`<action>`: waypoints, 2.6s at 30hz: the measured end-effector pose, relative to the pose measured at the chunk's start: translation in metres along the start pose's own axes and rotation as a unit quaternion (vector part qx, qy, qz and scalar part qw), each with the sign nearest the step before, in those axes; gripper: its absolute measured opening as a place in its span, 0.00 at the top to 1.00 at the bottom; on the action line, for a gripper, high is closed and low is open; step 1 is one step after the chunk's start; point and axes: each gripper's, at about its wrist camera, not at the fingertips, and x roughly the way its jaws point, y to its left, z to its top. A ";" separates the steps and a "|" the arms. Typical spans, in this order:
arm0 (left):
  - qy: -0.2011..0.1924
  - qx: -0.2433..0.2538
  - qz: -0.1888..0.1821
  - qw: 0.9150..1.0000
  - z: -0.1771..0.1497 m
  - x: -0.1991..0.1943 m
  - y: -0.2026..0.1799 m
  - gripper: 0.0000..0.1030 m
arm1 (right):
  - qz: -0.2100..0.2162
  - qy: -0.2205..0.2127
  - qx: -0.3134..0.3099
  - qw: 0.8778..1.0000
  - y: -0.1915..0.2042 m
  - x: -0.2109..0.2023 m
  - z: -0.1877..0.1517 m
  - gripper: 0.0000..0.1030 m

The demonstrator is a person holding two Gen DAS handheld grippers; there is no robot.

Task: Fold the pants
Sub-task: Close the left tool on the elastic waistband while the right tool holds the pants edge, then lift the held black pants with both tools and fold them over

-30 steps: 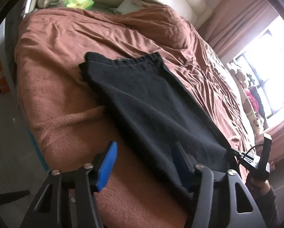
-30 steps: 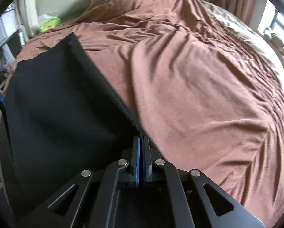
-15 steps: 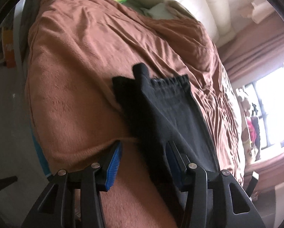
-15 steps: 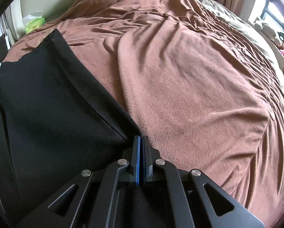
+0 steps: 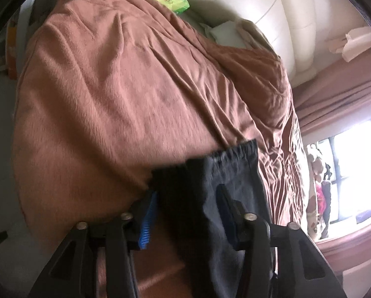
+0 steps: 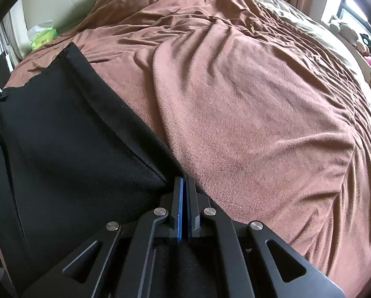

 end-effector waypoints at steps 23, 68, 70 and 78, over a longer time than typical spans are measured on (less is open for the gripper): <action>0.028 0.022 0.013 0.999 0.004 0.006 -0.004 0.79 | 0.005 -0.017 0.072 0.997 -0.019 -0.056 -0.021 0.99; 0.054 0.050 -0.049 0.996 -0.069 0.001 -0.029 0.35 | -0.047 0.016 0.063 0.997 -0.071 -0.076 -0.088 1.00; 0.053 0.051 -0.047 0.996 -0.070 0.002 -0.029 0.37 | -0.055 0.026 0.071 0.996 -0.070 -0.068 -0.087 1.00; 0.065 -0.017 -0.074 0.995 -0.047 0.011 -0.009 0.60 | -0.075 0.019 0.104 0.992 -0.062 -0.060 -0.084 1.00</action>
